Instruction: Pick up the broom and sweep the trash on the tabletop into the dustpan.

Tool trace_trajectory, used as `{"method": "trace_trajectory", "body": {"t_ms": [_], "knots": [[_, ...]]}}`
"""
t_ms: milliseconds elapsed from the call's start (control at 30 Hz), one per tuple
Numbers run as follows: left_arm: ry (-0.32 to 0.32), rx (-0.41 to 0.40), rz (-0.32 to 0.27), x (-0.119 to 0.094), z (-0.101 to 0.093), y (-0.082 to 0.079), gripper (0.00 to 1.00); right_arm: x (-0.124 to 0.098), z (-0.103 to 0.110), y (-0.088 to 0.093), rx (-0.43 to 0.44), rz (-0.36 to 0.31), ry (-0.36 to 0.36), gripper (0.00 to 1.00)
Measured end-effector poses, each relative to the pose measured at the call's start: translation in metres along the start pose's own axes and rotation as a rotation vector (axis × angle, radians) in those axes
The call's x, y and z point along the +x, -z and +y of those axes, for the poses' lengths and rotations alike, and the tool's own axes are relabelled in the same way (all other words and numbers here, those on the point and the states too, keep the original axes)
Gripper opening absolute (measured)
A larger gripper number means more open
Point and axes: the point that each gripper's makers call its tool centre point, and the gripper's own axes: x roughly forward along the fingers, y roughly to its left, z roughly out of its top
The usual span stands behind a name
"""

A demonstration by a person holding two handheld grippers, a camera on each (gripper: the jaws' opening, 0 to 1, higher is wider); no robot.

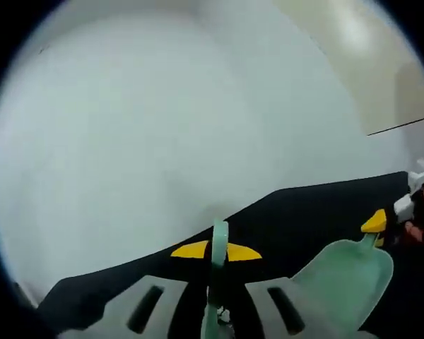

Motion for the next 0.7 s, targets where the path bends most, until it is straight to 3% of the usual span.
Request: {"method": "trace_trajectory", "body": {"t_ms": [267, 367, 500, 567, 633, 700], "knots": [[0.004, -0.055, -0.049, -0.012, -0.022, -0.022, 0.04, 0.005, -0.001, 0.0, 0.002, -0.005, -0.001, 0.12], [0.057, -0.135, -0.076, -0.016, -0.038, -0.033, 0.04, 0.006, -0.001, 0.0, -0.002, -0.005, -0.003, 0.12], [0.073, -0.1, -0.107, -0.024, -0.051, -0.05, 0.04, 0.007, 0.0, 0.0, -0.002, -0.002, -0.008, 0.12], [0.056, -0.093, -0.181, -0.033, -0.045, -0.073, 0.04, 0.007, -0.001, 0.0, -0.008, -0.005, -0.009, 0.12], [0.013, -0.045, -0.206, -0.038, -0.03, -0.087, 0.04, 0.008, 0.0, -0.004, -0.006, -0.022, -0.008, 0.12], [-0.052, 0.02, -0.226, -0.042, -0.011, -0.097, 0.04, 0.011, 0.0, -0.019, -0.052, -0.081, -0.006, 0.12]]}}
